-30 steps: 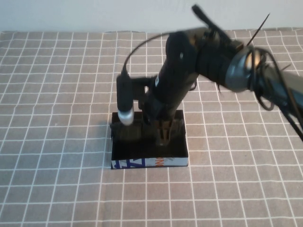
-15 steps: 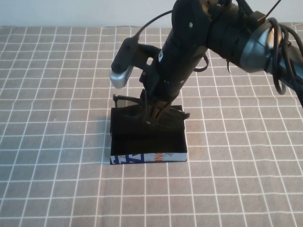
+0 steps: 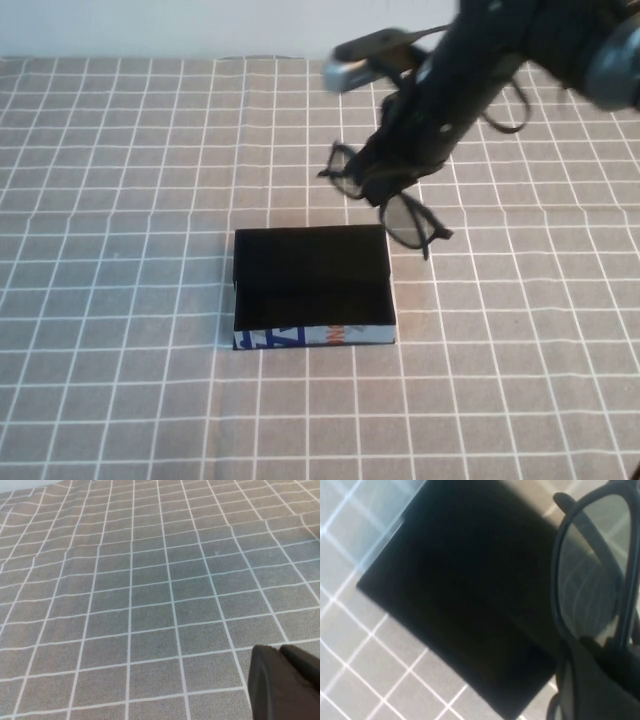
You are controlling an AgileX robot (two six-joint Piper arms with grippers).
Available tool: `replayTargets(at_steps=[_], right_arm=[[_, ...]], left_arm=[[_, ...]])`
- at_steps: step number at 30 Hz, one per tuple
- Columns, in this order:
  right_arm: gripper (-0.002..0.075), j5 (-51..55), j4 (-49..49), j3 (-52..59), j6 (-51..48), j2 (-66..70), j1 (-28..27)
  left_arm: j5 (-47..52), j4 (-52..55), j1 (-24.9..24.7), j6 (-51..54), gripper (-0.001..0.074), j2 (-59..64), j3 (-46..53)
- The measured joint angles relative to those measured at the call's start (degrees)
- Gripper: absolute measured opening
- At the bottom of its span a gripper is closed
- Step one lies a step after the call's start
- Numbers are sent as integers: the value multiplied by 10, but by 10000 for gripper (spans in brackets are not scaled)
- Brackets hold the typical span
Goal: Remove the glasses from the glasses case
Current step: Pick up the glasses from the glasses case, then place the glasses on the table
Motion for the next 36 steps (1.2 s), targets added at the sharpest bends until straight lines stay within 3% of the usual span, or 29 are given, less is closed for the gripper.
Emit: replayTargets(at_steps=[21,29,36], right_arm=[[57,1,11,9,48,-20,-146],[57,-10,18,132,49,-80,-148],[57,-128,46,314,79,-181,-148]], left_arm=[[0,0,0,0,-4,0,0],[0,0,0,0,-4,0,0],[0,0,0,0,-4,0,0]])
